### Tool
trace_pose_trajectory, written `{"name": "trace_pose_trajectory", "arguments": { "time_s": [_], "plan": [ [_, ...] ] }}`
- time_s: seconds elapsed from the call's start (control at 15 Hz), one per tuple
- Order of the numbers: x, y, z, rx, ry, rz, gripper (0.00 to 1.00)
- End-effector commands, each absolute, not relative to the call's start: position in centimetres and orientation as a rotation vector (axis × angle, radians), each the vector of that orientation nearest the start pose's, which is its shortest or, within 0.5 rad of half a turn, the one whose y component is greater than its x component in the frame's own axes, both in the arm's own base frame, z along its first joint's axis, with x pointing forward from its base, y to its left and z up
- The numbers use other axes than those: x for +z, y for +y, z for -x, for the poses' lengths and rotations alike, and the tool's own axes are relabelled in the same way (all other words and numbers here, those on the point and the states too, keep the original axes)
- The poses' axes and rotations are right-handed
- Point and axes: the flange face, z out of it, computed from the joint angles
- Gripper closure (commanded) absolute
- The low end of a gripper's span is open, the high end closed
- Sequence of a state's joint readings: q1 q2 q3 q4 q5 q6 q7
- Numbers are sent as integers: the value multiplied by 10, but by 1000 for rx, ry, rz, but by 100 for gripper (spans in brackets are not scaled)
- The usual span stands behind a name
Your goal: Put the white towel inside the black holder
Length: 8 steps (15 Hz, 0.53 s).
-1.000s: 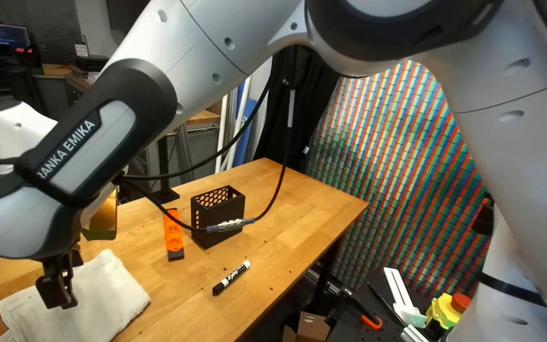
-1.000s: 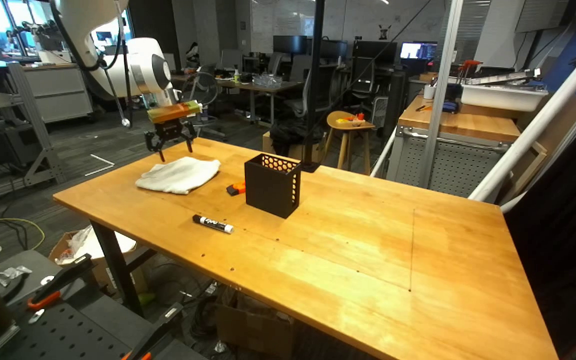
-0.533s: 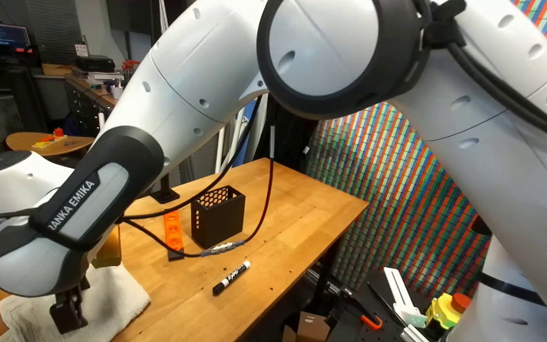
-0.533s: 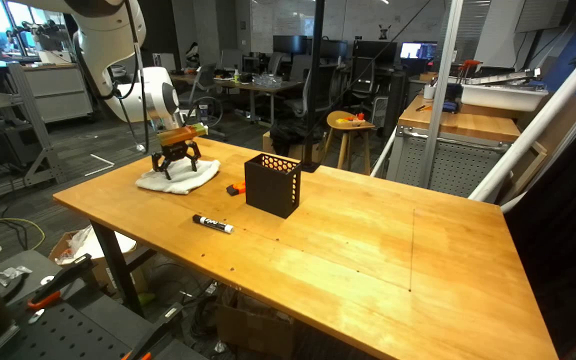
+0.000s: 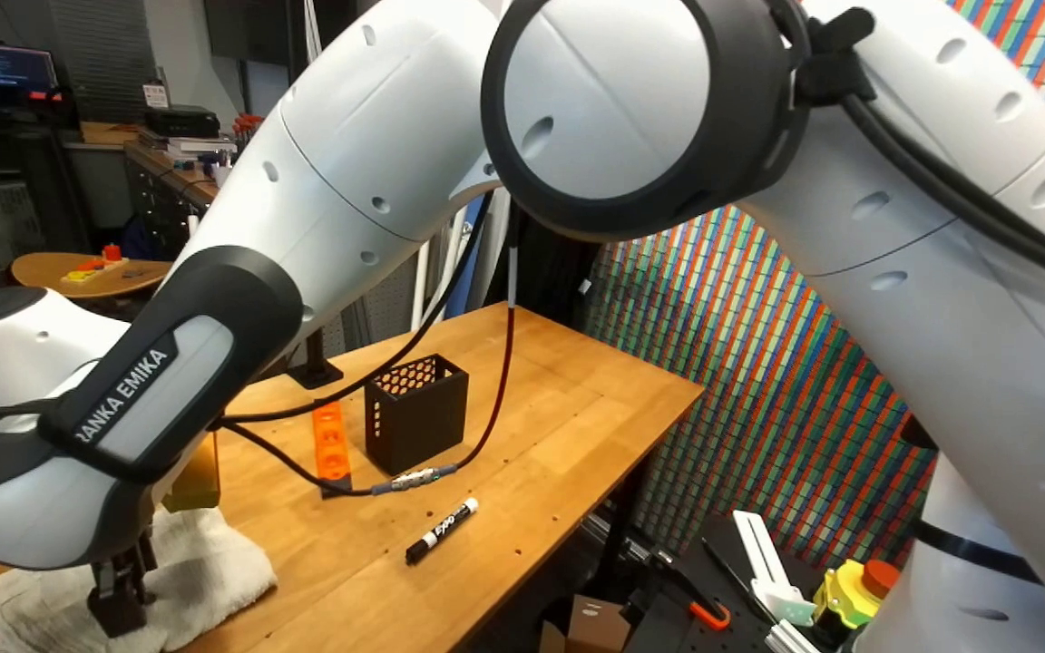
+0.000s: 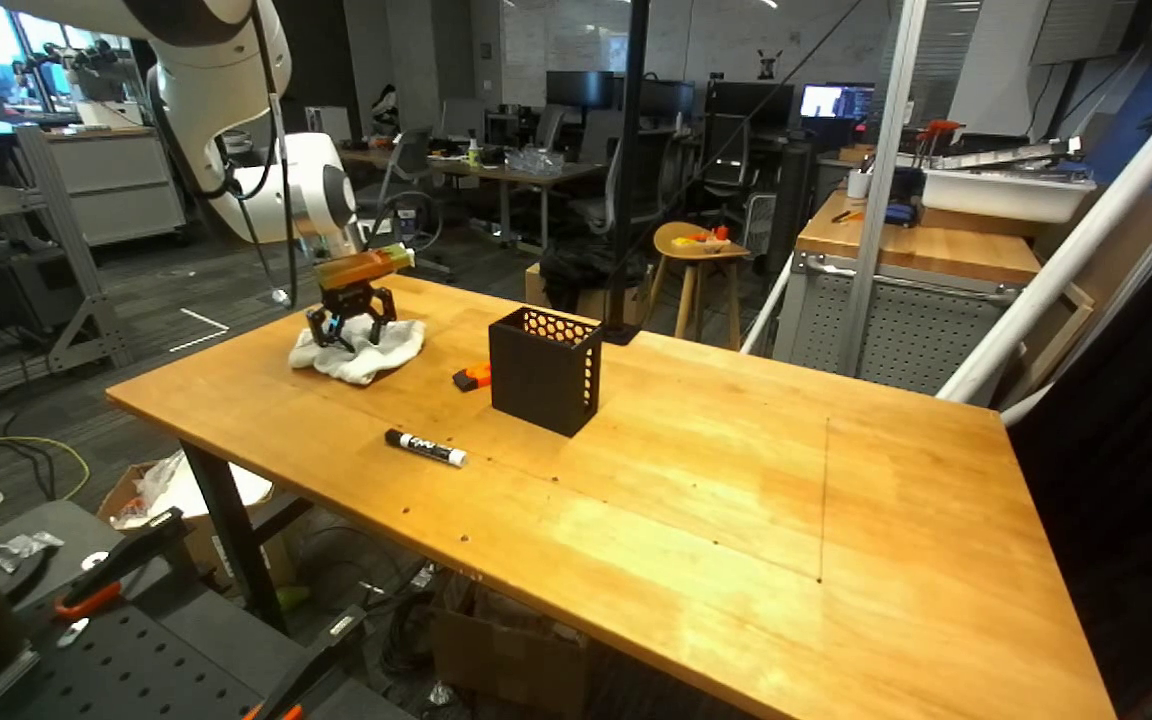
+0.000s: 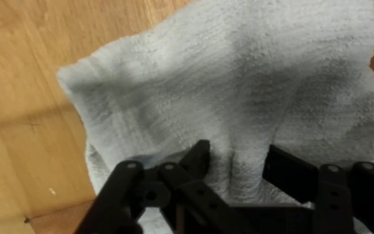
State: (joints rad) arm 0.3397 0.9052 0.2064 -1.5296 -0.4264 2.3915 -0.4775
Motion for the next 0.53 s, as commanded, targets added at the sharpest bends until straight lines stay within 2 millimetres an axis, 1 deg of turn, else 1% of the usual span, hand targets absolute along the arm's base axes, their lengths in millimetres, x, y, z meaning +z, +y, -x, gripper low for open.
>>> {"name": "trace_pose_trajectory", "arguments": {
  "time_s": [0.0,0.07,0.13,0.2,0.27,0.33,0.47],
  "plan": [
    [146,348,-599,4,-1939,2633,86],
    [152,347,-596,3,-1934,2640,95],
    [161,347,-594,2,-1927,2648,99],
    [168,347,-590,1,-1924,2651,99],
    [177,346,-585,5,-1919,2659,96],
    [187,346,-580,6,-1915,2663,96],
    [212,345,-565,15,-1903,2680,96]
  ]
}}
